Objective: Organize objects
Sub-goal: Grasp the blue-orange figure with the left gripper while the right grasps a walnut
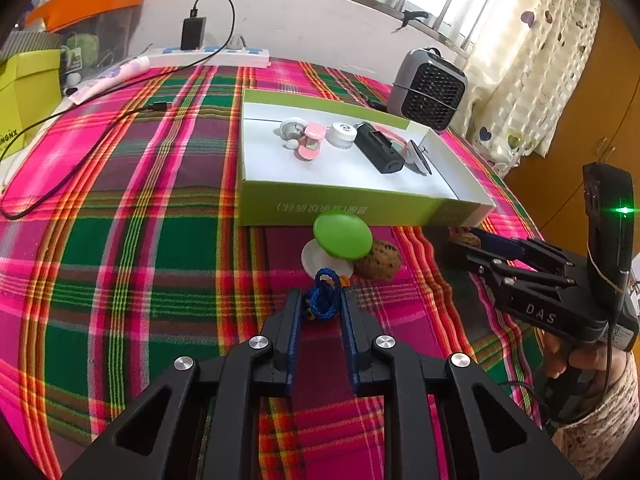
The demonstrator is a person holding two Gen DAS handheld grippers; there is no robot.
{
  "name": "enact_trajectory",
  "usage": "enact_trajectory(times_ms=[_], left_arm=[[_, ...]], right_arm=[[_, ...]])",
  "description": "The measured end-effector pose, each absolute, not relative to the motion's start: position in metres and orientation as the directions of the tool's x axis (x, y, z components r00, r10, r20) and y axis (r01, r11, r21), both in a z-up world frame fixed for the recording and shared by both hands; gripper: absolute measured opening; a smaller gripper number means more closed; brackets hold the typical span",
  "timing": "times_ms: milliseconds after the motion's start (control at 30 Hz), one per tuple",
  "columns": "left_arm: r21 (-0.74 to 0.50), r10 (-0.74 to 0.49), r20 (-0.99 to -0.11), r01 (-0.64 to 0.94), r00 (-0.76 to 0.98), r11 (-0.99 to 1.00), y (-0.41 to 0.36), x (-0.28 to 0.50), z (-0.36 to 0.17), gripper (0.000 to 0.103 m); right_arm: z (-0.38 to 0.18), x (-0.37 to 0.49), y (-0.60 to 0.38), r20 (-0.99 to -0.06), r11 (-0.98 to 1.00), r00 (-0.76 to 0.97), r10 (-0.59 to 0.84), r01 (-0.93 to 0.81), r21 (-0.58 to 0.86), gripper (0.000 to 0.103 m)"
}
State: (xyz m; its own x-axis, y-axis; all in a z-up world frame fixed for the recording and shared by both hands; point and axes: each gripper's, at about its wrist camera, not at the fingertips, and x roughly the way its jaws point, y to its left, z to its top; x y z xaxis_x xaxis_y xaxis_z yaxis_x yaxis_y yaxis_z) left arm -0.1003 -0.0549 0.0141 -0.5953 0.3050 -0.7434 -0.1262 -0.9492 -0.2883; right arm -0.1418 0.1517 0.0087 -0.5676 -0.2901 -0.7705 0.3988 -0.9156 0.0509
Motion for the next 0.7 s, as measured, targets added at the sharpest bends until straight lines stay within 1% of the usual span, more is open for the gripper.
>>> enact_trajectory(times_ms=[67,267,467,600,700], left_arm=[[-0.288,0.304,-0.744,-0.126,-0.595,-0.949,-0.057,-0.097,0.014,0.017],[-0.272,0.295,-0.745,-0.131,-0.598,-0.953,-0.059,-0.089,0.015,0.017],[-0.258,0.292,-0.747,-0.144,-0.598,-0.955,-0.058,-0.089,0.015,0.017],[-0.259,0.298,-0.746,-0.153,-0.596,-0.954,-0.059,-0.09,0.015,0.019],[-0.255,0.306,-0.746,-0.172,-0.592,-0.952,-0.056,-0.092,0.015,0.025]], right_arm=[[0.009,-0.141,0.15,-0.77,-0.914,-0.569,-0.289,0.404,0.044,0.04],[0.01,-0.138,0.148,-0.765,-0.91,-0.573,-0.295,0.413,0.041,0.031],[0.011,-0.133,0.15,-0.765,-0.91,-0.573,-0.294,0.413,0.041,0.031],[0.01,-0.127,0.152,-0.765,-0.91,-0.575,-0.29,0.414,0.034,0.031],[0.01,-0.125,0.153,-0.764,-0.911,-0.576,-0.29,0.411,0.036,0.031]])
